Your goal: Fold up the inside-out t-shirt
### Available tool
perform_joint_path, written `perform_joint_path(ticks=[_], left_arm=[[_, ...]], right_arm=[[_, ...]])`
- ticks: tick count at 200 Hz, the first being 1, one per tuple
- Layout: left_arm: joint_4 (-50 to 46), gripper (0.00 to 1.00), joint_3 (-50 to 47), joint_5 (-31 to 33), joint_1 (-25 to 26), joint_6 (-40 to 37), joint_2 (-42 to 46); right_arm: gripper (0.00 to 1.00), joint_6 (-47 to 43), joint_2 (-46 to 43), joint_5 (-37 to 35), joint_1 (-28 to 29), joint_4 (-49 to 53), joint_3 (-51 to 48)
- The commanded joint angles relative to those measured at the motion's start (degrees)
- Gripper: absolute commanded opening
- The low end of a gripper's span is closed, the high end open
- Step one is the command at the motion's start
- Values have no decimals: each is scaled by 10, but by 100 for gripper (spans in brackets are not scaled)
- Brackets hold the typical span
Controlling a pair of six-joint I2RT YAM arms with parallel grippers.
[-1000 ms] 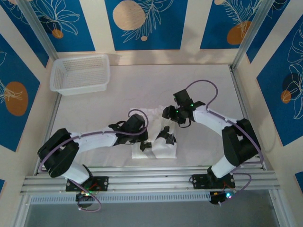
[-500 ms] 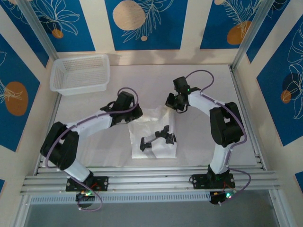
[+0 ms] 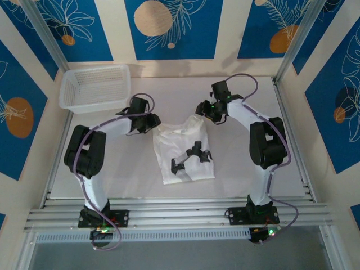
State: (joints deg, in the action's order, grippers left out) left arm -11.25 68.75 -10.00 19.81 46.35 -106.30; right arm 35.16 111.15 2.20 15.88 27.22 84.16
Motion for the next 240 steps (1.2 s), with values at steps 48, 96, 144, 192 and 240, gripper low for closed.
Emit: perform_joint_path(ticks=[48, 96, 144, 192, 240], left_arm=[[3, 20, -136, -37, 35, -62, 154], [55, 0, -196, -47, 126, -9, 152], [127, 0, -113, -50, 125, 7, 50], [138, 0, -21, -40, 108, -7, -29], [126, 7, 20, -36, 60, -24, -62]], right_arm=[[9, -71, -53, -13, 7, -2, -90], [5, -24, -106, 44, 26, -75, -189], [3, -6, -29, 57, 41, -89, -146], [0, -14, 43, 83, 40, -81, -62], [2, -20, 76, 89, 30, -43, 16]])
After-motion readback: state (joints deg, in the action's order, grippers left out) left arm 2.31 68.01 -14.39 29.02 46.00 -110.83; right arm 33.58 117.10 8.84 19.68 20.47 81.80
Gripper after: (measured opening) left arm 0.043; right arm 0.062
